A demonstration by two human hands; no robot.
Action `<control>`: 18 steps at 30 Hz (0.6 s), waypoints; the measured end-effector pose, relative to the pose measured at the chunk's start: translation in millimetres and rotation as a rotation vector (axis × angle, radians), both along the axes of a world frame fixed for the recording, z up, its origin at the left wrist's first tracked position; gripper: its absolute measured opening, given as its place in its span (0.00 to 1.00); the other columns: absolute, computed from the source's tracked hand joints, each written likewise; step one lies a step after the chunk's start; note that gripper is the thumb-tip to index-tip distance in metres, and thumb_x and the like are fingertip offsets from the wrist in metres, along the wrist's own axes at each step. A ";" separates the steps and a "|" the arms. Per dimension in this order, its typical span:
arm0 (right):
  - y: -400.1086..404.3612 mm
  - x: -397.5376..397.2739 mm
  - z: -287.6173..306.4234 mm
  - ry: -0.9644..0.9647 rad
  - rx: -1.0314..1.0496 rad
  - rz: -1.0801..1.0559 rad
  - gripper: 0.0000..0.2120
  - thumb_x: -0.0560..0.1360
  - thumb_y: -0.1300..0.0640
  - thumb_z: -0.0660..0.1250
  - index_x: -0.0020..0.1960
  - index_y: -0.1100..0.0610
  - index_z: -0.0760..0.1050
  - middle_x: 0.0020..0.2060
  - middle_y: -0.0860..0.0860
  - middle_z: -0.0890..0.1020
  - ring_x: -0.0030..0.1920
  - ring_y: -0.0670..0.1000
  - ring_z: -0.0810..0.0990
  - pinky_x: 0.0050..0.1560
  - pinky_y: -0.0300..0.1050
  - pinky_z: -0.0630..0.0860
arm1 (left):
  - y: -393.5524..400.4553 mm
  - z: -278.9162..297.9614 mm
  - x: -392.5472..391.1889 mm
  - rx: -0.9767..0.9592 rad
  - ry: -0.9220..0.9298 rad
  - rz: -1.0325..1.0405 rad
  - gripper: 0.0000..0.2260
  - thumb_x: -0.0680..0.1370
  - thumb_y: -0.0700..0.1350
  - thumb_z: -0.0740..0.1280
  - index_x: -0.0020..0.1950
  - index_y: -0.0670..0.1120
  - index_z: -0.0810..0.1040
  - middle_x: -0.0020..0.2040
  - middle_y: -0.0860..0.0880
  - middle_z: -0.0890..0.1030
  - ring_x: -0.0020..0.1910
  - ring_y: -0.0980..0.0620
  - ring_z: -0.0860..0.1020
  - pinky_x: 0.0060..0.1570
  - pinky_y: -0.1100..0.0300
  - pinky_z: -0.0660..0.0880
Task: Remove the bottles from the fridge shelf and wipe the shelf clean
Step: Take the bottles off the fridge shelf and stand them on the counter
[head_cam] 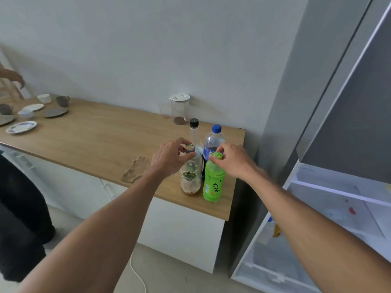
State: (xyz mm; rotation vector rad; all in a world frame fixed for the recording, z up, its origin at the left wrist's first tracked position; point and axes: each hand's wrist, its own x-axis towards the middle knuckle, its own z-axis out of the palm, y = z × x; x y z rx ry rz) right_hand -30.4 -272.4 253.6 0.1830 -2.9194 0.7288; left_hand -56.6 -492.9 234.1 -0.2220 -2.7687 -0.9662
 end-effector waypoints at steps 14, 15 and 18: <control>-20.9 10.3 -9.8 0.018 -0.129 -0.109 0.24 0.72 0.40 0.76 0.60 0.53 0.74 0.48 0.49 0.80 0.46 0.51 0.80 0.41 0.45 0.73 | -17.0 -4.7 -12.8 0.079 -0.046 -0.081 0.31 0.71 0.67 0.73 0.71 0.60 0.73 0.55 0.59 0.82 0.47 0.56 0.83 0.50 0.50 0.81; -22.6 16.1 -8.3 0.042 -0.091 -0.135 0.26 0.71 0.39 0.75 0.61 0.53 0.73 0.49 0.50 0.79 0.46 0.51 0.79 0.42 0.46 0.74 | -23.3 -3.7 -7.6 0.093 -0.040 -0.065 0.31 0.72 0.67 0.73 0.72 0.59 0.72 0.56 0.59 0.81 0.48 0.56 0.82 0.50 0.51 0.80; -38.6 32.5 -3.9 0.200 0.036 -0.214 0.20 0.76 0.40 0.70 0.59 0.51 0.72 0.50 0.50 0.79 0.45 0.53 0.81 0.41 0.46 0.75 | -52.4 -10.0 13.1 0.138 -0.056 0.014 0.26 0.75 0.64 0.71 0.70 0.57 0.73 0.56 0.57 0.82 0.50 0.53 0.82 0.52 0.49 0.80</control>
